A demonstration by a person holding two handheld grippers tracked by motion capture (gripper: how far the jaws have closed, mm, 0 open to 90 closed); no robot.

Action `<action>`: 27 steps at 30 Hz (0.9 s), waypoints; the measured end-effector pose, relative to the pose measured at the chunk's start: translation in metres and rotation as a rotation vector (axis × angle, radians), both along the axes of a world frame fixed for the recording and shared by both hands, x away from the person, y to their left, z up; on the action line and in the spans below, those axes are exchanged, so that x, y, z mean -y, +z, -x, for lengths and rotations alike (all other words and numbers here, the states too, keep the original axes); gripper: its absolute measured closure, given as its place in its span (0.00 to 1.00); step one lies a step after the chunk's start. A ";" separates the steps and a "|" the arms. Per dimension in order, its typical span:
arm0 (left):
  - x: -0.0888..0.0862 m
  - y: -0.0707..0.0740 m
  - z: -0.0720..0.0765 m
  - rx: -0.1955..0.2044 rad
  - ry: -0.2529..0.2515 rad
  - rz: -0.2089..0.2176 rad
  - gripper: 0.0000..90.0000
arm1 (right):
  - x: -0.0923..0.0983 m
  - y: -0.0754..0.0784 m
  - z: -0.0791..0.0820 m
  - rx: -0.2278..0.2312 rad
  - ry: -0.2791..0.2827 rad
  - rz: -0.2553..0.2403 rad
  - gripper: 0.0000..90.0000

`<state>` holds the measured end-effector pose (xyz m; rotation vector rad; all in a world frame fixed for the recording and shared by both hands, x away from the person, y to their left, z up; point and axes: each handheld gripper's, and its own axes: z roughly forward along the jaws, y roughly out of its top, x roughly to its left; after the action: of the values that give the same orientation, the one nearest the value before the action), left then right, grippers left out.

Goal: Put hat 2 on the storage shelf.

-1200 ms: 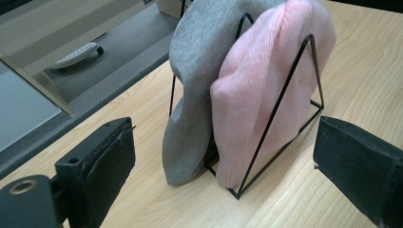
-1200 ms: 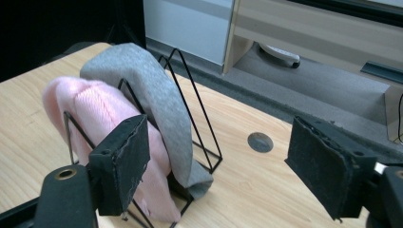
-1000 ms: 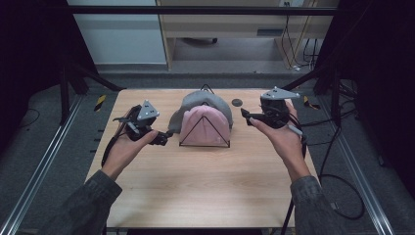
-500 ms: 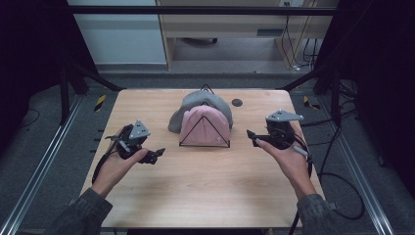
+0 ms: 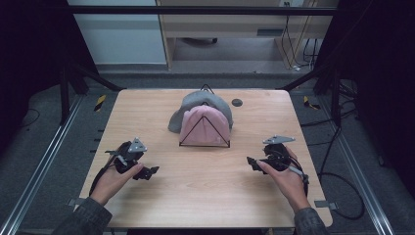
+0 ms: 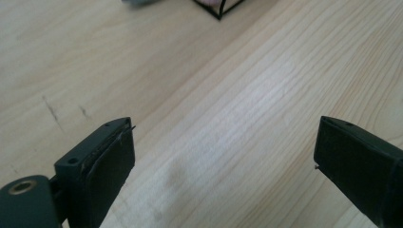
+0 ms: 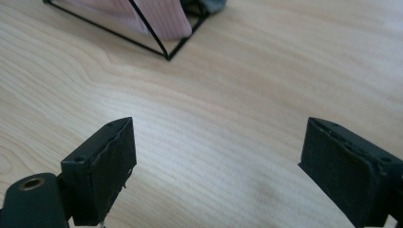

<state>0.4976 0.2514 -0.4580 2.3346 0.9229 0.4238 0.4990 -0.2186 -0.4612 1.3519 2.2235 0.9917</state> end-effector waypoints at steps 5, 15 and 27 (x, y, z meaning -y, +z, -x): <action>-0.002 -0.011 0.001 -0.026 0.010 -0.012 0.07 | 0.006 -0.014 0.001 -0.032 -0.025 -0.006 0.12; -0.002 -0.035 -0.004 -0.068 0.009 -0.021 0.04 | 0.017 -0.037 0.003 -0.094 -0.054 -0.014 0.10; -0.009 -0.041 -0.006 -0.056 0.021 0.027 0.00 | -0.001 -0.050 0.017 0.027 -0.030 0.057 0.01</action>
<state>0.5033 0.2604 -0.4986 2.3242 0.9744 0.3538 0.4822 -0.2181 -0.5116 1.3353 2.1883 0.9239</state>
